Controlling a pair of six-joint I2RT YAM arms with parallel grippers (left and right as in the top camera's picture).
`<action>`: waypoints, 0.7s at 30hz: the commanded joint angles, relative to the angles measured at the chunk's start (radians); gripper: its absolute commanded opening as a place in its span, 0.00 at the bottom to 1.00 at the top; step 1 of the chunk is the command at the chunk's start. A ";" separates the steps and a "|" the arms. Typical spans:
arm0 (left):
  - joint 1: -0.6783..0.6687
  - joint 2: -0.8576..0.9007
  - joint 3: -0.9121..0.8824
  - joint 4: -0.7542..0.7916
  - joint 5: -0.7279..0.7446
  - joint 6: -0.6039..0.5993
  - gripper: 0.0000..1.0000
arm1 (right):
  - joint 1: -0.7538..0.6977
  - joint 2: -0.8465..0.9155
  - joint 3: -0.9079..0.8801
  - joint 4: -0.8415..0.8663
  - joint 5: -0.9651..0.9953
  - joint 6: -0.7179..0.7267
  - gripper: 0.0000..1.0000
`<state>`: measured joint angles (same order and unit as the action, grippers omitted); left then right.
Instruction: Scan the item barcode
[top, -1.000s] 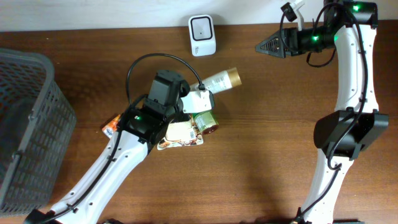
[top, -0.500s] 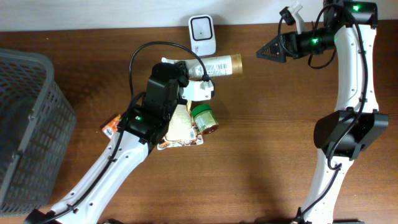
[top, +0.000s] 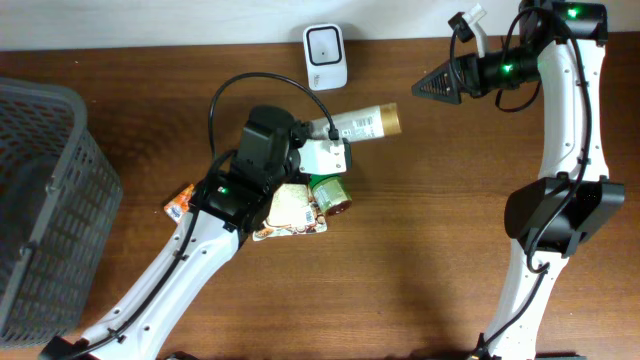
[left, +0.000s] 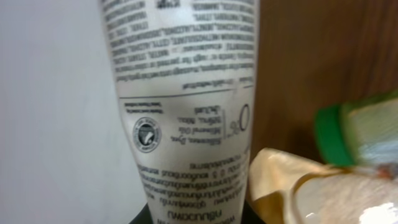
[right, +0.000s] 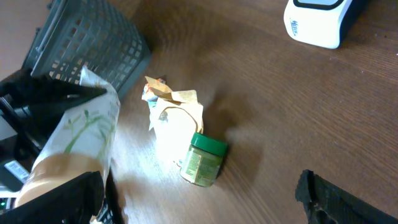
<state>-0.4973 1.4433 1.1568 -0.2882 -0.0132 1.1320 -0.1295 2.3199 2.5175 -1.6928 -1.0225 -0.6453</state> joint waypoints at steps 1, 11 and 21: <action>-0.004 -0.038 0.025 -0.025 0.219 -0.336 0.00 | -0.001 -0.036 0.020 -0.006 -0.013 -0.021 0.98; -0.004 -0.060 0.027 -0.185 0.031 -0.347 0.00 | 0.057 -0.036 0.019 -0.006 -0.080 -0.011 0.98; 0.042 -0.029 0.027 -0.038 -0.035 -0.109 0.00 | 0.186 -0.036 0.018 -0.006 -0.129 -0.137 0.98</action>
<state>-0.4831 1.4212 1.1576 -0.3737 -0.1043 1.0157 0.0460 2.3196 2.5175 -1.6928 -1.1278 -0.7422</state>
